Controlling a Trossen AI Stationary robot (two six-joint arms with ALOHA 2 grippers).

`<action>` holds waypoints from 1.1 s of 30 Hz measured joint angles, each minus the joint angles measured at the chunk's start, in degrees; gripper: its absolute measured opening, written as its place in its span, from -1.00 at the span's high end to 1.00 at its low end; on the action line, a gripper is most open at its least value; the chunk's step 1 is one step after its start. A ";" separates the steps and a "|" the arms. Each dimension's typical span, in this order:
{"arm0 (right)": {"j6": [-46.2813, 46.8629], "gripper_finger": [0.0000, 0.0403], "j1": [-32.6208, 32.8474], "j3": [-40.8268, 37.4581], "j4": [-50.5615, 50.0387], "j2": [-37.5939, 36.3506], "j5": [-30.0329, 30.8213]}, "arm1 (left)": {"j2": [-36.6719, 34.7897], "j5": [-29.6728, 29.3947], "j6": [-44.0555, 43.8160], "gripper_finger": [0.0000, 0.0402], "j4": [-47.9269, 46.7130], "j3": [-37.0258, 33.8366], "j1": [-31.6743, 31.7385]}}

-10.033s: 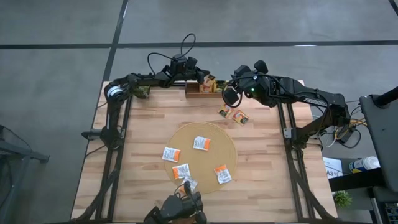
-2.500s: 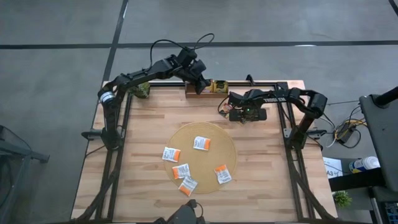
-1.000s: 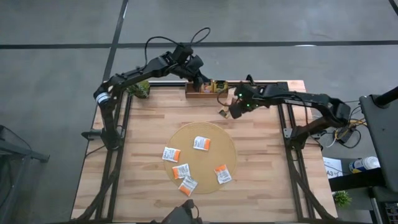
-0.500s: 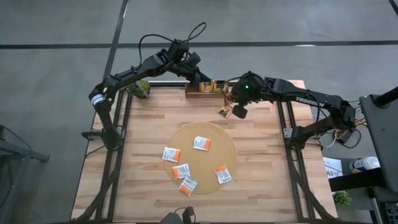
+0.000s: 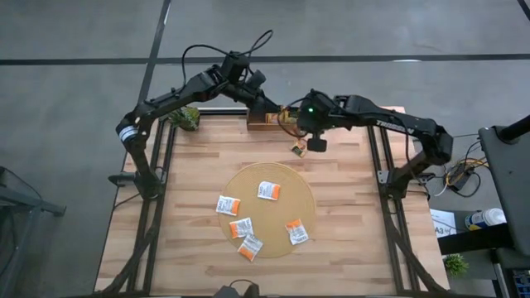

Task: Pick & Place Tea
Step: Put the right red tea bag into the middle section of the wooden organizer

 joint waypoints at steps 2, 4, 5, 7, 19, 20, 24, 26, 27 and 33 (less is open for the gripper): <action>-2.43 0.96 0.00 1.49 -0.23 1.36 0.09 | -0.05 1.18 -0.91 0.15 -0.01 0.00 -0.24; -4.08 0.96 0.02 2.98 -0.09 2.40 0.11 | -0.08 1.28 -1.03 0.15 -0.27 0.00 -0.63; -4.72 0.96 0.02 3.67 -0.17 2.95 0.09 | -0.08 1.25 -0.99 0.15 -0.50 0.00 -0.84; -5.72 0.96 0.02 5.13 -0.08 4.00 0.11 | -0.08 1.23 -1.05 0.15 -0.61 0.00 -1.40; -11.20 0.96 1.59 10.12 0.11 6.13 0.07 | 0.20 -3.59 -10.69 0.15 -1.08 -0.06 -2.29; -11.67 0.96 1.91 10.29 0.00 6.13 0.07 | 0.20 -3.66 -11.02 0.15 -1.08 -0.07 -2.31; -12.78 0.96 3.02 10.93 0.35 6.11 0.07 | 0.21 -3.68 -11.82 0.15 -1.08 -0.07 -2.63; -13.29 0.96 3.55 10.94 0.33 6.11 0.07 | 0.22 -3.66 -12.86 0.15 -1.05 -0.07 -2.98; -13.32 0.96 3.83 10.92 0.33 6.13 0.06 | 0.22 -3.64 -13.08 0.15 -1.05 -0.07 -3.15; -13.88 0.96 5.28 10.91 0.35 6.13 0.07 | 0.25 -4.24 -16.10 0.15 -1.07 -0.07 -3.45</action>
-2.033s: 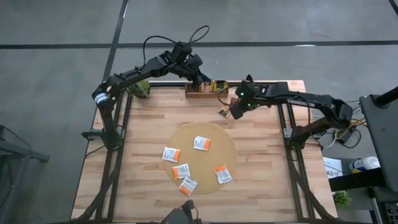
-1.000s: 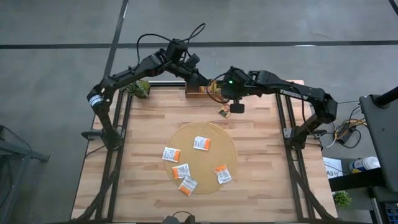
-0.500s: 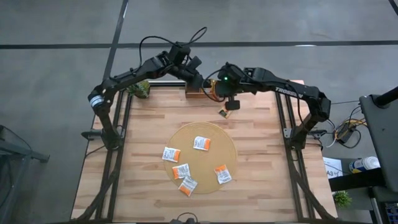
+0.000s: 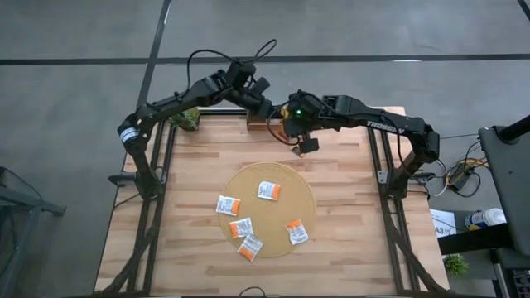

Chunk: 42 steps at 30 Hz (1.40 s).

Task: Pick & Place Tea
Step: Put the right red tea bag into the middle section of the wooden organizer

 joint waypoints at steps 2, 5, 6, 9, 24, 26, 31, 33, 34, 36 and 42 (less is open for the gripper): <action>-0.02 0.96 0.50 -0.02 0.05 0.00 0.00 | 0.00 -1.19 -0.33 0.16 -0.46 0.00 -0.26; -0.10 0.96 1.16 -0.02 0.15 0.00 0.50 | 0.04 -2.39 -0.43 0.19 -1.24 0.00 -0.77; -0.18 0.96 1.40 -0.02 0.25 0.00 1.21 | 0.04 -2.62 -0.47 0.21 -1.74 0.00 -0.96; -0.81 0.96 1.76 -0.02 0.30 0.00 2.72 | 0.07 -2.89 -0.50 0.24 -2.49 0.00 -1.46; 2.20 0.96 1.87 -0.09 -0.17 -0.02 2.81 | 0.07 -8.20 3.61 0.27 -5.08 2.30 -3.35; 2.16 0.96 1.87 -0.09 -0.16 -0.02 2.80 | 0.07 -10.89 4.57 0.27 -7.72 3.69 -3.49; 1.72 0.96 1.87 -0.11 -0.15 -0.02 2.80 | 0.07 -13.31 5.99 0.27 -10.49 5.51 -3.61; 1.57 0.96 1.87 -0.11 -0.15 -0.02 2.79 | 0.07 -13.32 5.54 0.27 -10.52 5.80 -3.61; 1.61 0.96 1.87 -0.11 -0.15 -0.02 2.80 | 0.07 -13.33 5.19 0.27 -10.52 5.85 -3.66; 1.65 0.96 1.87 -0.11 -0.15 -0.02 2.80 | 0.07 -13.37 4.20 0.27 -10.62 5.88 -3.75; 2.05 0.96 1.87 -0.11 -0.12 -0.03 2.78 | 0.07 -13.74 3.06 0.27 -10.73 5.88 -5.42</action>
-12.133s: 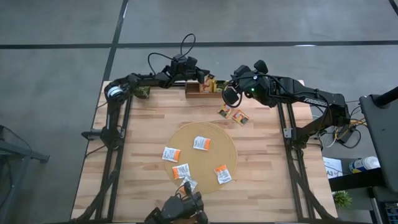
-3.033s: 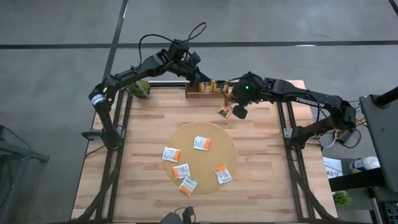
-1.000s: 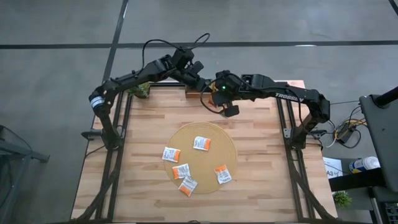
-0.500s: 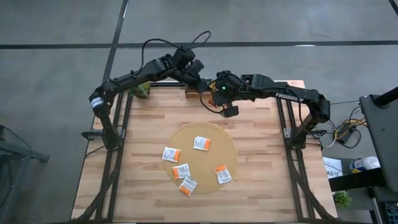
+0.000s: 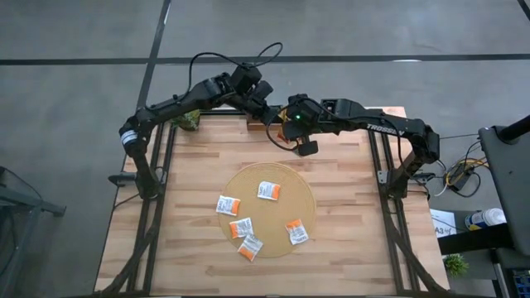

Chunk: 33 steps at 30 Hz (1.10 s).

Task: Pick & Place Tea
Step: Put the right red tea bag into the middle section of the wooden organizer

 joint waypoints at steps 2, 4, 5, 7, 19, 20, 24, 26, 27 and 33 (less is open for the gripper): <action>0.07 0.96 0.01 0.00 0.01 -0.04 0.02 | 0.00 -1.29 -0.03 0.27 0.01 0.00 -0.60; 0.15 0.96 0.01 0.00 0.03 -0.06 0.00 | 0.00 -1.69 -0.05 0.27 0.01 -0.02 -1.03; 0.15 0.96 0.01 0.00 0.03 -0.08 0.02 | 0.00 -1.97 -0.23 0.27 0.01 -0.02 -1.17; 0.15 0.96 0.01 0.00 0.11 -0.08 0.02 | 0.00 -2.44 -0.62 0.27 0.01 -0.02 -1.32; 0.37 0.96 0.01 0.00 0.27 -0.08 0.02 | 0.50 -5.71 -0.89 0.27 -0.83 -0.22 -2.65; 0.42 0.96 0.01 0.00 0.29 -0.08 0.02 | 0.77 -5.91 -0.91 0.27 -0.65 -0.22 -2.92; 0.45 0.96 0.16 0.00 0.33 -0.08 0.02 | 1.12 -6.24 -1.00 0.27 -0.60 -0.22 -3.44; 0.52 0.96 0.24 0.00 0.33 -0.06 0.02 | 1.33 -6.27 -1.01 0.27 -0.42 -0.22 -3.54; 0.57 0.96 0.27 0.00 0.33 -0.06 0.02 | 1.41 -6.27 -1.03 0.27 -0.47 -0.22 -3.54; 0.59 0.96 0.27 0.00 0.31 -0.08 0.04 | 1.44 -6.66 -0.97 0.38 -0.44 -0.22 -3.54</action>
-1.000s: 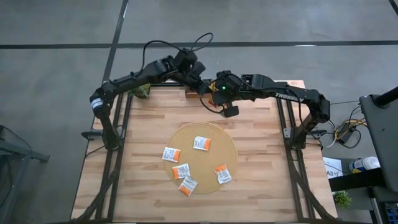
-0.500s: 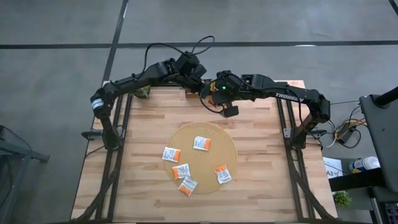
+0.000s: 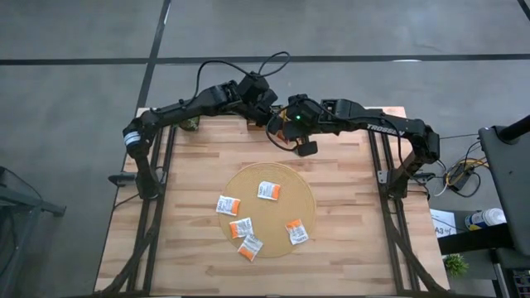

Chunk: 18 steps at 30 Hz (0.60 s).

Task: Pick & Place Tea
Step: Put the right red tea bag into the middle section of the wooden organizer

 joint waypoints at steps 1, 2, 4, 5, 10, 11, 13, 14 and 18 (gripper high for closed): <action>0.00 0.96 0.00 0.00 0.00 0.01 -0.01 | 0.00 -0.01 0.12 0.44 -0.02 0.00 0.00; -0.01 0.96 0.00 0.00 0.00 0.00 0.00 | 0.00 0.01 0.40 0.53 -0.02 0.00 0.00; 0.00 0.96 0.00 0.00 0.04 0.01 0.00 | 0.00 -0.01 1.49 0.76 0.00 0.00 -0.02; 0.00 0.96 0.00 0.00 0.04 0.02 0.00 | 0.00 -0.07 1.90 0.87 0.02 0.00 -0.02; -0.01 0.96 0.01 0.00 0.10 0.00 0.23 | 0.00 -0.37 3.24 0.99 0.89 0.00 -0.04; 0.00 0.96 0.02 0.00 0.07 -0.03 0.23 | 0.00 -0.42 3.48 0.99 0.87 0.00 -0.04; 0.04 0.96 0.04 0.00 0.20 -0.31 0.24 | 0.00 -0.47 3.98 1.00 0.88 0.00 0.15; 0.26 0.95 0.07 -0.02 0.47 -0.50 0.23 | 0.00 -0.63 4.16 1.00 0.92 0.00 0.36; 3.00 0.86 0.07 1.75 0.93 -1.17 0.18 | 0.00 -1.15 4.46 1.00 1.29 0.00 1.52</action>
